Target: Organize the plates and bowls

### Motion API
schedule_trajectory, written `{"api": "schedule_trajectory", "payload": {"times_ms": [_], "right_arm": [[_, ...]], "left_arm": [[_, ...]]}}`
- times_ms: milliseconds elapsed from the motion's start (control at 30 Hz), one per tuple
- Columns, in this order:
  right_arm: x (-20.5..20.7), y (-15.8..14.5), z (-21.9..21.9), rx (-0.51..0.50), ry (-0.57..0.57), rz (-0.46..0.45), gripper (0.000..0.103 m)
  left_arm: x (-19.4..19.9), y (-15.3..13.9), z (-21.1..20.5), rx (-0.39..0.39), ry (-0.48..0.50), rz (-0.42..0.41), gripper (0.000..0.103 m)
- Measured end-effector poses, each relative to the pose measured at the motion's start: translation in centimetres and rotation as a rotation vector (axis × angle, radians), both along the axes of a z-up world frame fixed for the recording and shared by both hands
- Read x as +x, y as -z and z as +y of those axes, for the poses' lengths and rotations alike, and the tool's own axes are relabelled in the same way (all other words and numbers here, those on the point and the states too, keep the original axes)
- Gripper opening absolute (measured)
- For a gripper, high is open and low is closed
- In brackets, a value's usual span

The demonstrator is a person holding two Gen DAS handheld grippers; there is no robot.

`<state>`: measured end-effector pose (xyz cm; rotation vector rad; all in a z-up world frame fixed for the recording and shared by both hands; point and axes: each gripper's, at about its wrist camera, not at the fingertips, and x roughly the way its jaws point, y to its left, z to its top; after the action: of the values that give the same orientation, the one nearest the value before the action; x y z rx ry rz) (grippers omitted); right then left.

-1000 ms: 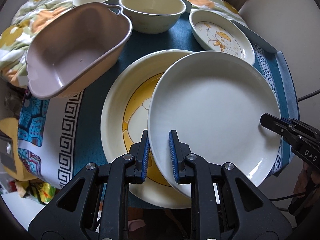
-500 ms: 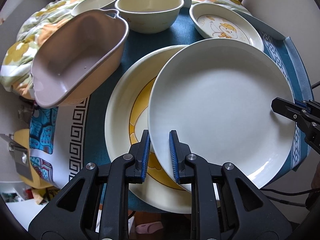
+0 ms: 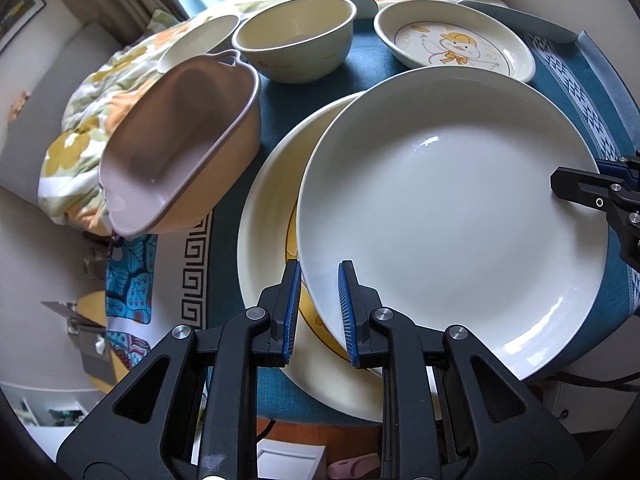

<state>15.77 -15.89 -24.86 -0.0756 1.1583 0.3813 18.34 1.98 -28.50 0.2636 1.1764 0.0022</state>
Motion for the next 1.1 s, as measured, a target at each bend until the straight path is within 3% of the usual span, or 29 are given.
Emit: {"api": "schedule_trajectory", "payload": {"times_ms": [733, 1100], "right_arm": [[-0.1, 0.6, 2.1, -0.085, -0.022, -0.027, 0.015], [-0.2, 0.6, 2.1, -0.086, 0.001, -0.023, 0.015]], "left_arm": [[-1.1, 0.0, 0.1, 0.091, 0.020, -0.024, 0.017], [-1.2, -0.2, 0.2, 0.091, 0.023, -0.027, 0.017]]}}
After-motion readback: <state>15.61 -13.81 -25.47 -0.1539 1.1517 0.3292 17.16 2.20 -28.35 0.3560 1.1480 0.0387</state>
